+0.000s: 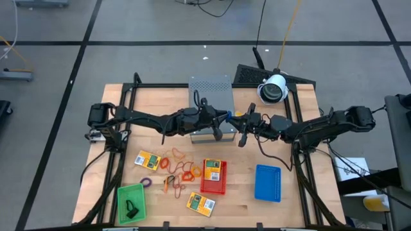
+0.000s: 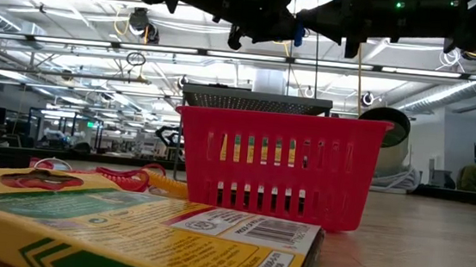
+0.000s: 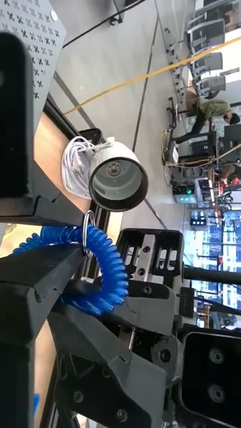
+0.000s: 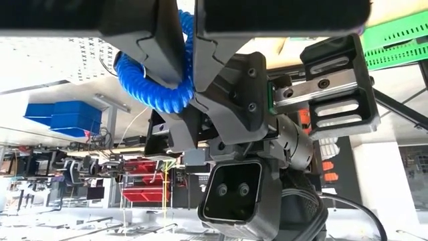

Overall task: Pick & Place Office Desk Supplies
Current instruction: Put the blue spring keychain into the blue bin

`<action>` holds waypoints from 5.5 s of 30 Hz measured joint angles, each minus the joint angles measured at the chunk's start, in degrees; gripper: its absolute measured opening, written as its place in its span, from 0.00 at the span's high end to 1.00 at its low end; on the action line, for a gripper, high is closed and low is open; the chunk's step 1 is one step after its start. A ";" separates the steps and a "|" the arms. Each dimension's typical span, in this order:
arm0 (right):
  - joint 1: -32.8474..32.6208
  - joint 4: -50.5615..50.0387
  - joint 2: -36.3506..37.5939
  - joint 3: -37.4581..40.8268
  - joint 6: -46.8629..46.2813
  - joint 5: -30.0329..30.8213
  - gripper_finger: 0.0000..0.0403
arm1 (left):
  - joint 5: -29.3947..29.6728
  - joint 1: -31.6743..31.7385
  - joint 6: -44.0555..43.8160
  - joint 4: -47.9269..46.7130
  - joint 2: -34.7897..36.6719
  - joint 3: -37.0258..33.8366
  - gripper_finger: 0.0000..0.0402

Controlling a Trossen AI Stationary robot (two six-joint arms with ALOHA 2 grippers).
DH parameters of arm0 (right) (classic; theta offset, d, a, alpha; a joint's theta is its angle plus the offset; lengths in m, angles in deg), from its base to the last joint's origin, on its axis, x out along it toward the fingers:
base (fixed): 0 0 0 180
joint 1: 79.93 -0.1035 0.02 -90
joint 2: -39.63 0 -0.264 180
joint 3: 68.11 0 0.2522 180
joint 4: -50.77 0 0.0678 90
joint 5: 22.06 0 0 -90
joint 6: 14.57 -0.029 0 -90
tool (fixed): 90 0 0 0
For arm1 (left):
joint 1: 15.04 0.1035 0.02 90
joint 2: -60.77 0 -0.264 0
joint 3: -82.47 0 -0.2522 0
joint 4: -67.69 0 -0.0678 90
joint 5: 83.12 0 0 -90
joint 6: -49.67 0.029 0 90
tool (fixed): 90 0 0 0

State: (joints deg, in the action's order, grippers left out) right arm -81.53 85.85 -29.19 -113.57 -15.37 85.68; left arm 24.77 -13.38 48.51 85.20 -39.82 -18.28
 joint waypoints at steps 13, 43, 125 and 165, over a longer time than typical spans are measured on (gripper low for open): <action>-0.02 0.40 -0.02 0.00 0.07 -0.01 0.99 | -0.19 0.64 -1.06 -7.49 3.16 0.00 0.50; -0.02 -34.45 24.74 -0.02 -5.66 -35.50 1.00 | -11.45 0.25 -8.67 -40.09 23.29 0.02 0.40; -15.37 -47.51 32.90 21.90 -38.60 -56.89 0.59 | -7.28 -6.09 -17.18 -37.47 22.88 0.00 0.40; -15.24 -45.12 32.91 21.86 -15.47 -55.92 0.60 | -6.84 -6.09 -17.64 -36.36 22.88 -0.02 0.40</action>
State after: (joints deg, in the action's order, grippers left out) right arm -96.78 40.73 3.73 -91.71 -30.84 29.75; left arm 17.93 -19.47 30.87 48.84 -16.94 -18.30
